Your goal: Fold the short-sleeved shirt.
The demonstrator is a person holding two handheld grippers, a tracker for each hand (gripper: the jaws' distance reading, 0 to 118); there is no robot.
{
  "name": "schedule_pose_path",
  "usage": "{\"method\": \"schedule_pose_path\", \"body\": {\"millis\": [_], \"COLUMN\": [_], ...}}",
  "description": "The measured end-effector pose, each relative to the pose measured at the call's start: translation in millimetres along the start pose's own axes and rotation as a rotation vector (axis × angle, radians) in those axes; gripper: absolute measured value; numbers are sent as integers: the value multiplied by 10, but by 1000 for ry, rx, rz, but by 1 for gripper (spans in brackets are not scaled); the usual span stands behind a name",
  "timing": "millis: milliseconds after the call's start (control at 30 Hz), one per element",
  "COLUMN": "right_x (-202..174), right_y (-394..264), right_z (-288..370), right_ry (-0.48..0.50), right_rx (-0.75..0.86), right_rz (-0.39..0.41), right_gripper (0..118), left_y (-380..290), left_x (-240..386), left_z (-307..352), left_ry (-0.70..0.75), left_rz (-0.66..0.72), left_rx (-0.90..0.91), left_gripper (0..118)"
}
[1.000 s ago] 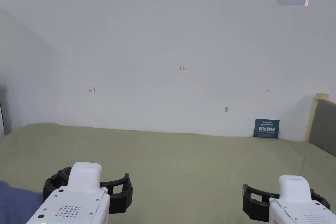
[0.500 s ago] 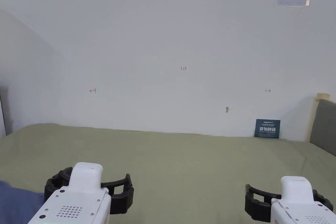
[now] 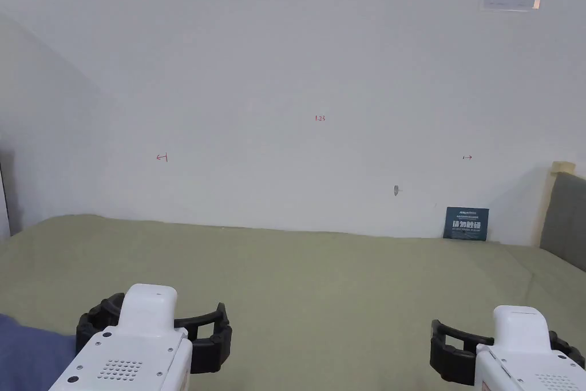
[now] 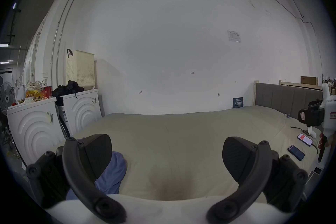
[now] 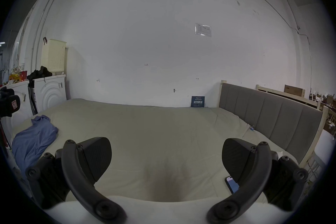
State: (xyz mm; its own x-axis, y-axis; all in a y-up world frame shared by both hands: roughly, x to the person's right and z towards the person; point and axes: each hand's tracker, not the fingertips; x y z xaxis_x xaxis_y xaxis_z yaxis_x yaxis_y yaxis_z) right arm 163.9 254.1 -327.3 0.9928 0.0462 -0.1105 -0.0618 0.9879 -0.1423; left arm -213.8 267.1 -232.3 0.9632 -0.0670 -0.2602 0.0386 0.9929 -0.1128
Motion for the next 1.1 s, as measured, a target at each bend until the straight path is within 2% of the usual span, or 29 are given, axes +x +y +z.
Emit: {"method": "schedule_pose_path", "body": {"millis": [200,600,1100], "right_x": [-32,-50,-26], "right_y": [2,1,50], "right_z": [9,8,27], "right_ry": [4,11,14], "right_rx": [2,-2,3], "right_rz": [33,36,46], "right_gripper": [118,118,118], "left_y": [-6,-1,76], "left_x": [-13,8,8], "left_z": [5,20,44], "left_ry": [2,-2,-2], "left_rz": [10,-20,10], "left_rx": [0,5,18], "left_gripper": [118,118,118]}}
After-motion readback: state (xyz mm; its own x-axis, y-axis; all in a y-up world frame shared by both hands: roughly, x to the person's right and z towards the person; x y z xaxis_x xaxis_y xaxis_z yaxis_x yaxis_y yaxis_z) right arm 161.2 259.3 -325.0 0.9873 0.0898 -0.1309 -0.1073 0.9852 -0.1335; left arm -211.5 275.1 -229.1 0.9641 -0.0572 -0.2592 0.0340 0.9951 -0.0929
